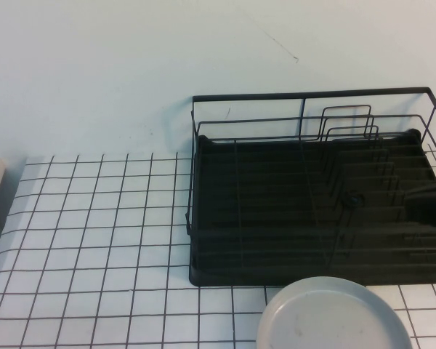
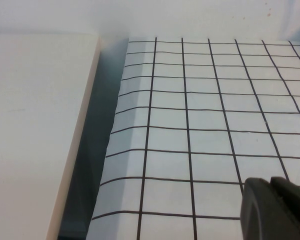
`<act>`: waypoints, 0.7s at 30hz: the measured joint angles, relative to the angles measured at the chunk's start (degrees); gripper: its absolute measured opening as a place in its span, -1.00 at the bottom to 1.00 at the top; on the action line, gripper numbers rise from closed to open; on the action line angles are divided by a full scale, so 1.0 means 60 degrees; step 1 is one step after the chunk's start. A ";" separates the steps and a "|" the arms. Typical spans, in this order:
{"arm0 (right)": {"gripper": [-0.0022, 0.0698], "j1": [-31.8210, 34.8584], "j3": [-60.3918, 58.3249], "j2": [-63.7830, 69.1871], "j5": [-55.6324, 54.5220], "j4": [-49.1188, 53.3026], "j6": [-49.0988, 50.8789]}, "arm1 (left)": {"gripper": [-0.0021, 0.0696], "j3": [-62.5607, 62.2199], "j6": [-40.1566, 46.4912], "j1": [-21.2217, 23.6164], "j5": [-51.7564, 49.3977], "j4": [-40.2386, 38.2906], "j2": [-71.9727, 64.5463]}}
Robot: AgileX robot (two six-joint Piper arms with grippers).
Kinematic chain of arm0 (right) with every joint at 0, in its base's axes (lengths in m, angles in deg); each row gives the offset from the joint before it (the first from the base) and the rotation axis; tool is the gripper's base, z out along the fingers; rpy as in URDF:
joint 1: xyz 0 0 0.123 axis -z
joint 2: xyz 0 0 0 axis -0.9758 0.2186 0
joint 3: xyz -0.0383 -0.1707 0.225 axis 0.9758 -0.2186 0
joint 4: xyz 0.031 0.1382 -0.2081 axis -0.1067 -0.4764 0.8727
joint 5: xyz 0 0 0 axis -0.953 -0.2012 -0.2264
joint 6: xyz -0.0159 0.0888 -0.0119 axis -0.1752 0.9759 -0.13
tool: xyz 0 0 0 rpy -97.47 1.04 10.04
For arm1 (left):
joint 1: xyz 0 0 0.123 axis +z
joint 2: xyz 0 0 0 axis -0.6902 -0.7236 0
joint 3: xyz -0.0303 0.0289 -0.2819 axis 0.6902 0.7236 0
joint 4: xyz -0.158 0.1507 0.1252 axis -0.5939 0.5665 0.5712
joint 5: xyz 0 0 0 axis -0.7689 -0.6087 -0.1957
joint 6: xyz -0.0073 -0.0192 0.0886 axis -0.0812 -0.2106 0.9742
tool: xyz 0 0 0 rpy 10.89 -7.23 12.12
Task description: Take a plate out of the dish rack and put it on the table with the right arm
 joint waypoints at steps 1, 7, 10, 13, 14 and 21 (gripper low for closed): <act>-0.93 0.0000 0.0000 -0.0415 0.0000 -0.0085 -0.0099 | -0.95 0.0000 0.0000 0.0000 0.0000 0.0000 0.0000; -0.94 0.0000 -0.0441 -0.2530 -0.0298 -0.0205 -0.0262 | -0.95 0.0000 0.0000 0.0000 0.0000 0.0000 0.0000; -0.94 0.0000 -0.0890 -0.3649 -0.0522 -0.0205 -0.0262 | -0.95 0.0000 0.0000 0.0000 0.0000 0.0000 0.0000; -0.94 0.0000 -0.1253 -0.4662 -0.0913 -0.0205 -0.0262 | -0.95 0.0000 0.0000 0.0000 0.0000 0.0000 0.0000; -0.94 0.0000 -0.1339 -0.4965 -0.1044 -0.0205 -0.0262 | -0.95 0.0000 0.0000 0.0000 0.0000 0.0000 0.0000; -0.95 0.0000 -0.1456 -0.6030 -0.1472 0.0323 -0.0003 | -0.95 0.0000 0.0000 0.0000 0.0000 0.0000 0.0000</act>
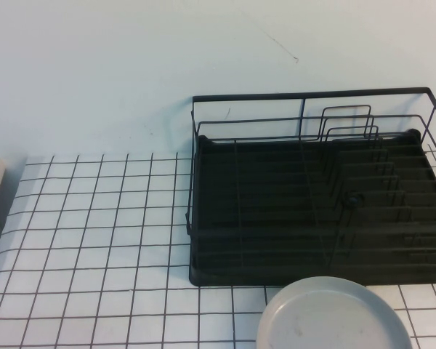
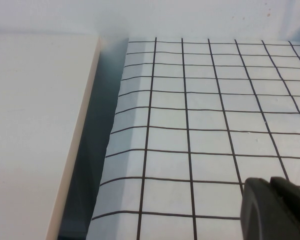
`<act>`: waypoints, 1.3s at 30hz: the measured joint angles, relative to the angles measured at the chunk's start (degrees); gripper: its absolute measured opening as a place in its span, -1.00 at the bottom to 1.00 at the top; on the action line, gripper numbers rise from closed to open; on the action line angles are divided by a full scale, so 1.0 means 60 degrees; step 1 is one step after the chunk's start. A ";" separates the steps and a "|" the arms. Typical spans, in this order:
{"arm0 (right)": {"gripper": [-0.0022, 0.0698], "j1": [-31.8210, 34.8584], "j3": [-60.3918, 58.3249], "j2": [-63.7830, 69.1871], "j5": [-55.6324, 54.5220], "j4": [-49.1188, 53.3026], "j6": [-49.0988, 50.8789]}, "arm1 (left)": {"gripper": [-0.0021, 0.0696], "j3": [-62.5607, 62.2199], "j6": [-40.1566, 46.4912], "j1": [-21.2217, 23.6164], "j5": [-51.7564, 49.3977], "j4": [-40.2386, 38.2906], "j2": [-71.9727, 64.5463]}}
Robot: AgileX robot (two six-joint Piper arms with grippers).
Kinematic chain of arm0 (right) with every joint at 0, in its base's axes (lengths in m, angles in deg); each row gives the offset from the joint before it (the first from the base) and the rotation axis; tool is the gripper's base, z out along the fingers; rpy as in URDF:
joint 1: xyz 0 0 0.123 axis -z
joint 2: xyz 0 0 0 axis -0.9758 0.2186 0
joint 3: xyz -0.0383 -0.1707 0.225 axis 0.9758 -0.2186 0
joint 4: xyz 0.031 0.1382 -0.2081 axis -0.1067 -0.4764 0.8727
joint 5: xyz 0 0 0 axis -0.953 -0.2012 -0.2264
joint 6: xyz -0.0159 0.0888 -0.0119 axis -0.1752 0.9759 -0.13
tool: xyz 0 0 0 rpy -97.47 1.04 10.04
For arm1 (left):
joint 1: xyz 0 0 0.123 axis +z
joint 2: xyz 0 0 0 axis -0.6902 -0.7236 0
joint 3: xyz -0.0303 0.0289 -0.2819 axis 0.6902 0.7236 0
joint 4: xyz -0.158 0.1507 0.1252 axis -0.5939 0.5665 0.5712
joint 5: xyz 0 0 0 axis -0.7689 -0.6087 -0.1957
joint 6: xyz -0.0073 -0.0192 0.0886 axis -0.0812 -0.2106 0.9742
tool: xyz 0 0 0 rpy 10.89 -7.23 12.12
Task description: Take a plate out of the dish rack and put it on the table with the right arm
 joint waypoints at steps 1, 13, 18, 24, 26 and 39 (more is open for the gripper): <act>-0.95 0.0000 0.0000 -0.0024 -0.0174 0.0223 0.0013 | -0.95 0.0000 0.0000 0.0000 0.0000 0.0000 0.0000; -0.95 -0.0081 -0.0212 -0.0461 -0.1989 0.0921 -0.0368 | -0.95 0.0000 0.0000 0.0000 0.0000 0.0000 0.0000; -0.95 -0.0081 -0.0643 -0.0782 -0.2428 0.1010 -0.0390 | -0.95 0.0000 0.0000 0.0000 0.0000 0.0000 0.0000; -0.95 -0.0081 -0.1823 -0.1238 -0.4142 0.1054 -0.0390 | -0.95 0.0000 0.0000 0.0000 0.0000 0.0000 0.0000; -0.95 -0.0081 -0.2409 -0.1505 -0.4898 0.1508 -0.0030 | -0.95 0.0000 0.0000 0.0000 0.0000 0.0000 0.0000; -0.95 -0.0081 -0.6944 -0.3762 -0.8640 0.9267 1.0105 | -0.95 0.0000 0.0000 0.0000 0.0000 0.0000 0.0000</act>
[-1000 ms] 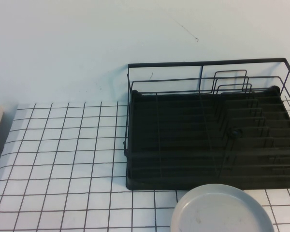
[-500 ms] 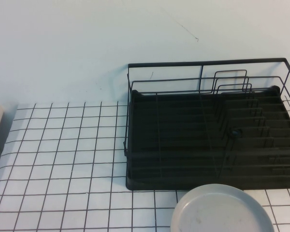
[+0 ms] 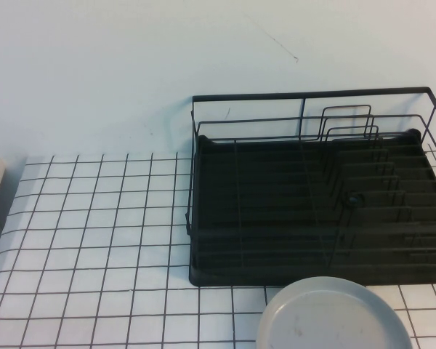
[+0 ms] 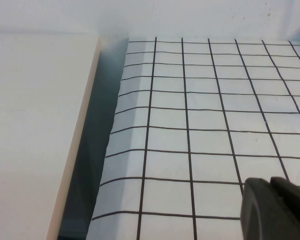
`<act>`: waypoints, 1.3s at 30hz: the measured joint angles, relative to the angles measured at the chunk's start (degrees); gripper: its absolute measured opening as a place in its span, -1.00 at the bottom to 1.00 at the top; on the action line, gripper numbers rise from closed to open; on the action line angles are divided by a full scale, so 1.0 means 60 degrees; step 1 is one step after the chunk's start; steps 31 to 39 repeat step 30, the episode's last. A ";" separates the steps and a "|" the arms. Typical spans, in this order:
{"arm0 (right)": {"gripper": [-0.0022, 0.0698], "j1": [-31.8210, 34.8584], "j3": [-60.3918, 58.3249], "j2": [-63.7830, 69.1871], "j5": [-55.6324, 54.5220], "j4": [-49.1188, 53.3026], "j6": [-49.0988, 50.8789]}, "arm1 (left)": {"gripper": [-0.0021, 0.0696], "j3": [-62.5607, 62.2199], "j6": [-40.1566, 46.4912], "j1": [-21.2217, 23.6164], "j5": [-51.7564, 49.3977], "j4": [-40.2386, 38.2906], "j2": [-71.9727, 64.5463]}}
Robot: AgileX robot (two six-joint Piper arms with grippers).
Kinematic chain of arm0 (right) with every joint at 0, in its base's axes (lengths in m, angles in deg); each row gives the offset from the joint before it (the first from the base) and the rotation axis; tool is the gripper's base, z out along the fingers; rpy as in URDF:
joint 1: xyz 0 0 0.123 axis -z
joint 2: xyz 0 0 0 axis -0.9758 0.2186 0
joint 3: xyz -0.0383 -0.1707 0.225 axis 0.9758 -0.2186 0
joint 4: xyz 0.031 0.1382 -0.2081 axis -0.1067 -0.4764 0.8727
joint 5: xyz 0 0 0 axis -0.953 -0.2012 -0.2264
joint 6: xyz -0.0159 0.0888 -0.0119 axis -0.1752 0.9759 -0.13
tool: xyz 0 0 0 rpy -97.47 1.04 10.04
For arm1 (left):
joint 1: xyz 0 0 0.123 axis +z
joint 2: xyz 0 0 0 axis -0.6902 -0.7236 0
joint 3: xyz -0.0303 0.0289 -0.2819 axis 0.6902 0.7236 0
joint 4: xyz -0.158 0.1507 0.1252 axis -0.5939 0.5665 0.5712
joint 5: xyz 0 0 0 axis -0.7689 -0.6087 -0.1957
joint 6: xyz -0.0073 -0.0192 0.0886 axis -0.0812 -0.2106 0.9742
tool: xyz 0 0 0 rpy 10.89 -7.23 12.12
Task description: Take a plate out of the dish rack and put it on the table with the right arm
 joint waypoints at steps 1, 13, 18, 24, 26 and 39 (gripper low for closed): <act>-0.95 0.0000 -0.0186 -0.0152 0.0058 0.0199 0.0363 | -0.95 0.0000 0.0000 0.0000 0.0000 0.0000 0.0000; -0.95 0.0071 -0.0254 -0.0575 0.3205 0.1325 0.1091 | -0.95 0.0000 0.0000 0.0000 0.0000 0.0000 0.0000; -0.95 0.0071 -0.0254 -0.0575 0.3259 0.1357 0.1091 | -0.95 0.0000 0.0000 0.0000 0.0000 0.0000 0.0000; -0.95 0.0071 -0.0240 -0.0575 0.3299 0.1366 0.1091 | -0.95 0.0000 0.0000 0.0000 0.0000 0.0000 0.0000; -0.95 0.0071 -0.0240 -0.0575 0.3299 0.1381 0.1091 | -0.95 0.0000 0.0000 0.0000 0.0000 0.0000 0.0000; -0.95 0.0071 -0.0240 -0.0575 0.3299 0.1381 0.1091 | -0.95 0.0000 0.0000 0.0000 0.0000 0.0000 0.0000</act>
